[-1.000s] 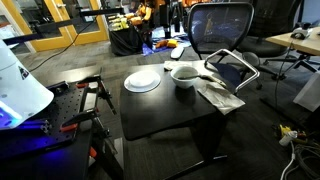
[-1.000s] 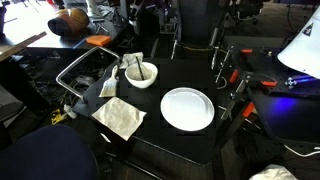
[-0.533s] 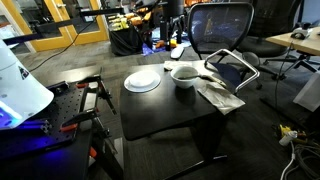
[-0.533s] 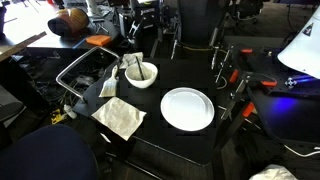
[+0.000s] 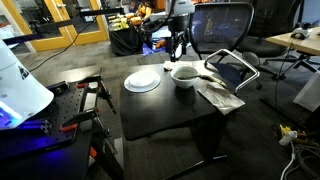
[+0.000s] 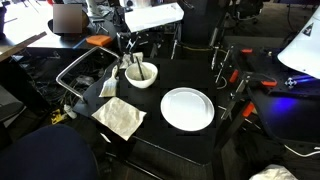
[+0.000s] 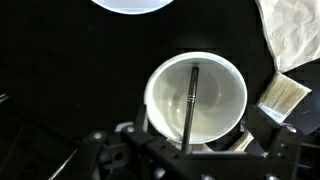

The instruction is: Take the marker out of the bowl and put it on the table

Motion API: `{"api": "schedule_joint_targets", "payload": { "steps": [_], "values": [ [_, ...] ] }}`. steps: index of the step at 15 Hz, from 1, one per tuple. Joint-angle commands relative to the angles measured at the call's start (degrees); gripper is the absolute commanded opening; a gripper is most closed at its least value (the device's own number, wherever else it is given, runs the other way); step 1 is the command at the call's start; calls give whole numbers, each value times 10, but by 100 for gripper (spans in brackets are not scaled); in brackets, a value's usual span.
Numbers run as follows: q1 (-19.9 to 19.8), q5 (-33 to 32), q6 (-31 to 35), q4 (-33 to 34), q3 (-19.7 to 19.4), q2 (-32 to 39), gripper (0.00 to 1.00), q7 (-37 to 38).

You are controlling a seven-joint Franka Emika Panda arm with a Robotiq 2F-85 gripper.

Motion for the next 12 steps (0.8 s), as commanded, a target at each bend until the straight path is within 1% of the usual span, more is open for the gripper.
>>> {"api": "schedule_joint_targets", "payload": {
  "steps": [1,5,6,8,9,10,12],
  "values": [
    [22,-7,10,33,-25,39,100,21],
    [27,1,8,55,-37,69,99,18],
    [28,2,8,61,-39,75,85,17],
    [30,4,6,70,-42,87,72,16],
    [30,5,5,75,-43,93,69,15],
    [29,7,5,80,-43,99,64,14],
    [28,11,5,90,-43,111,61,12]
  ]
}}
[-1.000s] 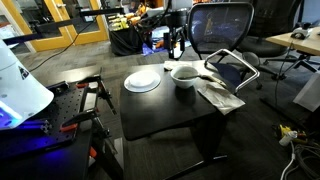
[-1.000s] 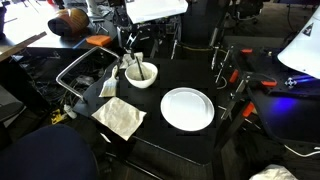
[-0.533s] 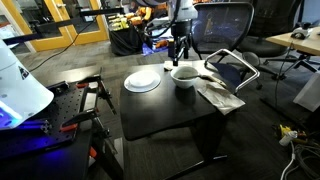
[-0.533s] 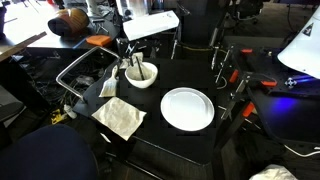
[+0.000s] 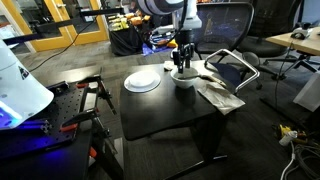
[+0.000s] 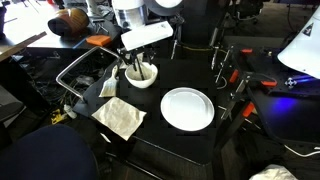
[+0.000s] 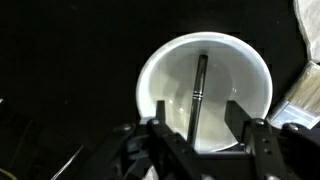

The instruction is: Take the marker out of the bowl and put it on the table

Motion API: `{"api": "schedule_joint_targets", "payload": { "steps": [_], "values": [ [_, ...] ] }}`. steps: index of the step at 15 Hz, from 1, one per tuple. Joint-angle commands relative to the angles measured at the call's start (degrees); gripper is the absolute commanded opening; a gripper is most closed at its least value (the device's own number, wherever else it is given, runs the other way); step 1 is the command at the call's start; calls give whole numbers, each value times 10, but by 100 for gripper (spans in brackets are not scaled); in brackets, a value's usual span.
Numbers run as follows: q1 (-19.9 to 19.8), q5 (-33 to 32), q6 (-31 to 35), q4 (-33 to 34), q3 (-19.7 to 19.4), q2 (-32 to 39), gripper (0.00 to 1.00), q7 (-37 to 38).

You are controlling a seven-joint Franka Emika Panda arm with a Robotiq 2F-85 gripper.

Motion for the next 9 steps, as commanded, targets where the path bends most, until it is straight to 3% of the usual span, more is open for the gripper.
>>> {"api": "schedule_joint_targets", "payload": {
  "steps": [1,9],
  "values": [
    [9,10,3,27,-10,27,64,12],
    [12,14,-6,79,-17,80,61,11]
  ]
}}
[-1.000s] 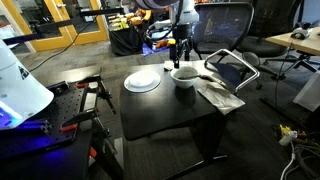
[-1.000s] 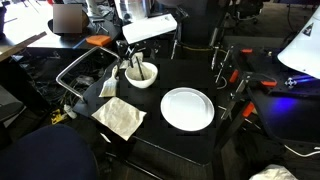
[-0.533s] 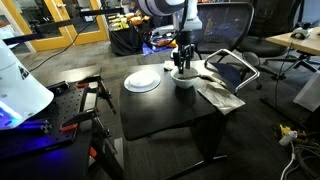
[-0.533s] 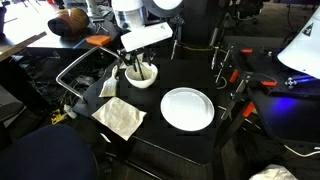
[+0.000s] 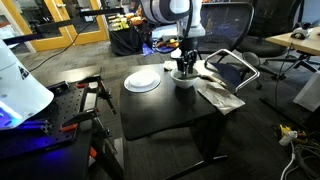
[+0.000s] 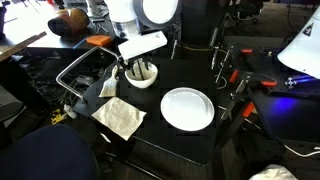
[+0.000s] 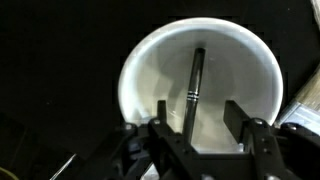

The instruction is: Take the marker out of the bowl and put it on the table

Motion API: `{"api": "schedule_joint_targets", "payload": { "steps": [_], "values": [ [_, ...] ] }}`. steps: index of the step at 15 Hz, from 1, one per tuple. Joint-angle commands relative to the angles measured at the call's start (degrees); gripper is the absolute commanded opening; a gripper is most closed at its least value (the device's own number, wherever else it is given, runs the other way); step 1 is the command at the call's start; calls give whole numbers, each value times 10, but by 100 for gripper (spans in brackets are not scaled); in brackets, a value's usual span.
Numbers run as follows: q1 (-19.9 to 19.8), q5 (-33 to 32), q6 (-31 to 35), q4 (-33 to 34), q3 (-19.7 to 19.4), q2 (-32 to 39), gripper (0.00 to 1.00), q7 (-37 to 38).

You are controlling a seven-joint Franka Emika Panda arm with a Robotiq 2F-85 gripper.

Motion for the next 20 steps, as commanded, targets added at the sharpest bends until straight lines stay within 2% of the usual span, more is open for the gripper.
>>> {"api": "schedule_joint_targets", "payload": {
  "steps": [1,3,6,8,14,20],
  "values": [
    [12,11,-8,35,-12,29,37,10],
    [12,13,-9,45,-13,38,36,10],
    [13,16,-9,52,-15,44,12,9],
    [13,18,-8,51,-16,42,0,10],
    [32,7,21,2,-31,-8,3,18],
    [68,-15,61,-65,-73,-83,3,43]
  ]
}}
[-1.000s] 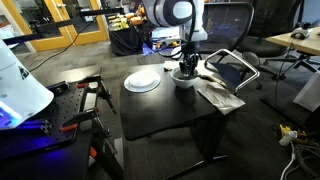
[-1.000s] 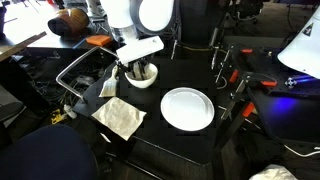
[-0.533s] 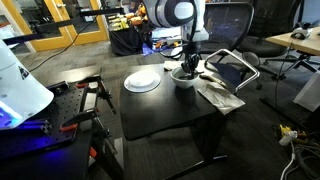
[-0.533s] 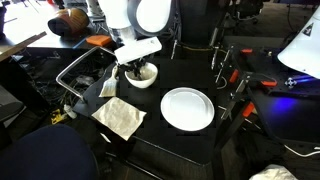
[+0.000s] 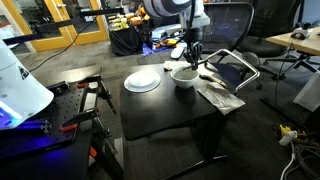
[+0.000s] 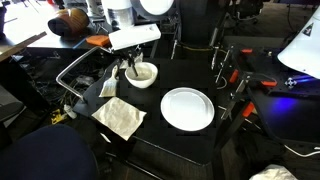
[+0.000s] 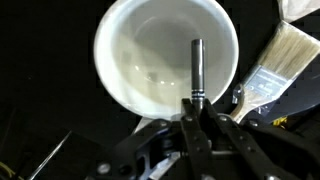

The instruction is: Take the marker out of the bowl and put it on the table

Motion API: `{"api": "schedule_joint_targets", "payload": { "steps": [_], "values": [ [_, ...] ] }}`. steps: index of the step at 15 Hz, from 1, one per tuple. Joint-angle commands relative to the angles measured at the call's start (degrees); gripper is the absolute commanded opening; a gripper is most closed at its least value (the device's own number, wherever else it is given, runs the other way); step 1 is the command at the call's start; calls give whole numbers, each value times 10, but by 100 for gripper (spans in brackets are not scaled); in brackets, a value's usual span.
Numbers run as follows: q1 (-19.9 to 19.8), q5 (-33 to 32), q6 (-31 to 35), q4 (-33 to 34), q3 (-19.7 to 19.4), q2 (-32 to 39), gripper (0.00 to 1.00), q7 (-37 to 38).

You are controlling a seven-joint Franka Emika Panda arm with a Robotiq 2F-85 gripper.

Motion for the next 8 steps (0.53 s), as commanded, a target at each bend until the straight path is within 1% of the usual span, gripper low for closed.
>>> {"api": "schedule_joint_targets", "payload": {
  "steps": [1,5,8],
  "values": [
    [27,-22,32,-77,-31,-75,3,34],
    [33,-42,58,-142,-53,-138,3,48],
    [17,-41,84,-194,-53,-179,3,48]
  ]
}}
